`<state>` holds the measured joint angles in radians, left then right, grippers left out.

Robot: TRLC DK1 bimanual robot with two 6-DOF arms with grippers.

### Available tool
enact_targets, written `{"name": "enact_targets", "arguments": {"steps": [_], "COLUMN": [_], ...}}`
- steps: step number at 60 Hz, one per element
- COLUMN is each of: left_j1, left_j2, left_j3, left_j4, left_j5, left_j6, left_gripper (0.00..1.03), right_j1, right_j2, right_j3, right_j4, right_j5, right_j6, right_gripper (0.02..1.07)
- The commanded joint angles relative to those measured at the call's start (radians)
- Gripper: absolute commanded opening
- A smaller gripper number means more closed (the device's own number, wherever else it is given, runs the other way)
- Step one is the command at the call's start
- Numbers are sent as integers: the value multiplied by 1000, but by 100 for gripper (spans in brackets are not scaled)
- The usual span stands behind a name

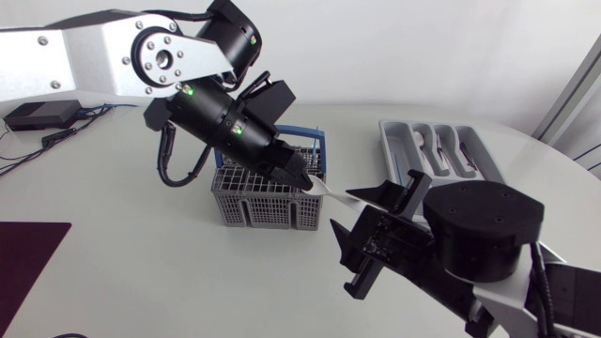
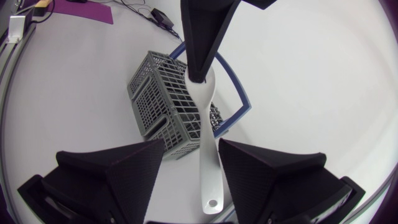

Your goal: Unload the cutlery basket into the drawer organizer.

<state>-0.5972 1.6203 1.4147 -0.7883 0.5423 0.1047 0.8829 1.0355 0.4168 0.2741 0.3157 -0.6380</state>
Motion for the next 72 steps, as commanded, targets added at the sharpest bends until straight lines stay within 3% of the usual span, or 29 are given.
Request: {"name": "enact_targets", "arguments": {"steps": [1,10,30,39,48,63,72], "left_j1": [8,8,4,-1,-4,-9,-9], "left_j2": [23,26,29,32,33,33,32], "left_j3": [29,24,4,-5,-14,-30,-30], "left_j4": [-11,-11,-11,-11,-11,-6,-5], "left_j5": [10,11,11,13,13,11,13], "left_j6": [-19,-19,-16,-11,-8,-7,-10], "left_gripper": [19,19,19,19,19,19,19], "right_j1": [8,7,2,2,2,2,4], "right_j2": [23,46,77,81,84,95,95], "right_j3": [20,34,66,68,71,82,82], "right_j4": [20,34,54,56,57,50,39], "right_j5": [8,10,16,19,19,23,22], "right_j6": [-25,-31,-48,-52,-61,-65,-65], "right_gripper": [57,48,43,37,24,22,15]}}
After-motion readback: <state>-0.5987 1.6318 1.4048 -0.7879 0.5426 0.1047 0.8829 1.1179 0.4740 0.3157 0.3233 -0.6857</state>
